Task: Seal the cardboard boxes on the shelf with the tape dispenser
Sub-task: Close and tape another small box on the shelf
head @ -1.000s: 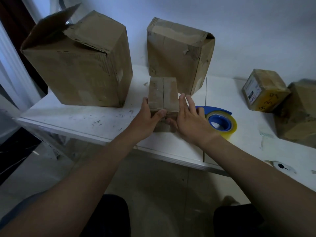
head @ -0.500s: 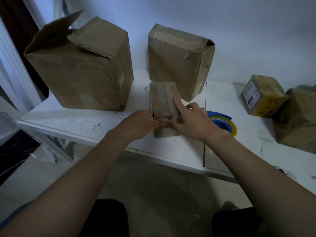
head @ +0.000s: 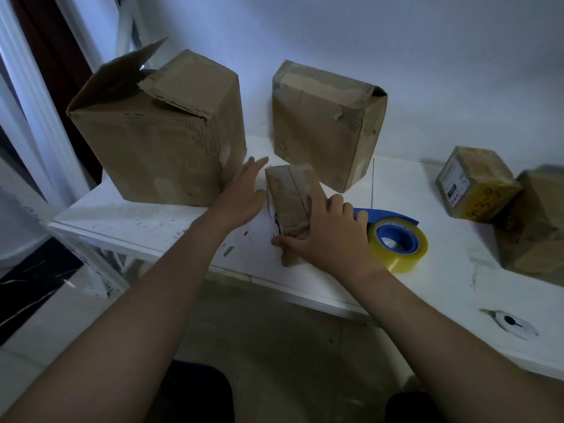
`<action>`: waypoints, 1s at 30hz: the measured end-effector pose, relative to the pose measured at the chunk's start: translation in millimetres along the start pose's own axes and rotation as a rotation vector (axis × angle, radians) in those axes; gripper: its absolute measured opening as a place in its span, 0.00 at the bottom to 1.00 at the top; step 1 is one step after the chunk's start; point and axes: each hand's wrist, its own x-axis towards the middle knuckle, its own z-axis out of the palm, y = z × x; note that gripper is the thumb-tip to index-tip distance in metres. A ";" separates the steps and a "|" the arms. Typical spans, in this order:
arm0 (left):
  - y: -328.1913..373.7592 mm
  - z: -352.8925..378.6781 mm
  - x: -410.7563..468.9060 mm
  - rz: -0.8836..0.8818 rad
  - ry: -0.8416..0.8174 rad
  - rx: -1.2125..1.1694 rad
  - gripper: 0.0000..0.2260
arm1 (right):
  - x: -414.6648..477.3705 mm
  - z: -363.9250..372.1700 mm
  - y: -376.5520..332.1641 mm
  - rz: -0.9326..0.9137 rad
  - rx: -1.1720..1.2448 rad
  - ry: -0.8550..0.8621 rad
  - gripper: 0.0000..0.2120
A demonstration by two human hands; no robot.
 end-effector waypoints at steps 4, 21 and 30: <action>0.0 4.1 13.2 -0.053 -0.064 -0.102 0.23 | 10.8 2.3 2.5 -0.023 0.057 0.010 0.43; 54.7 10.5 -27.0 0.213 0.116 -0.066 0.27 | -7.9 -60.5 58.3 -0.062 0.342 0.191 0.29; 165.1 65.5 -22.5 0.394 -0.194 -0.147 0.35 | -30.6 -110.3 151.7 0.065 0.539 0.246 0.35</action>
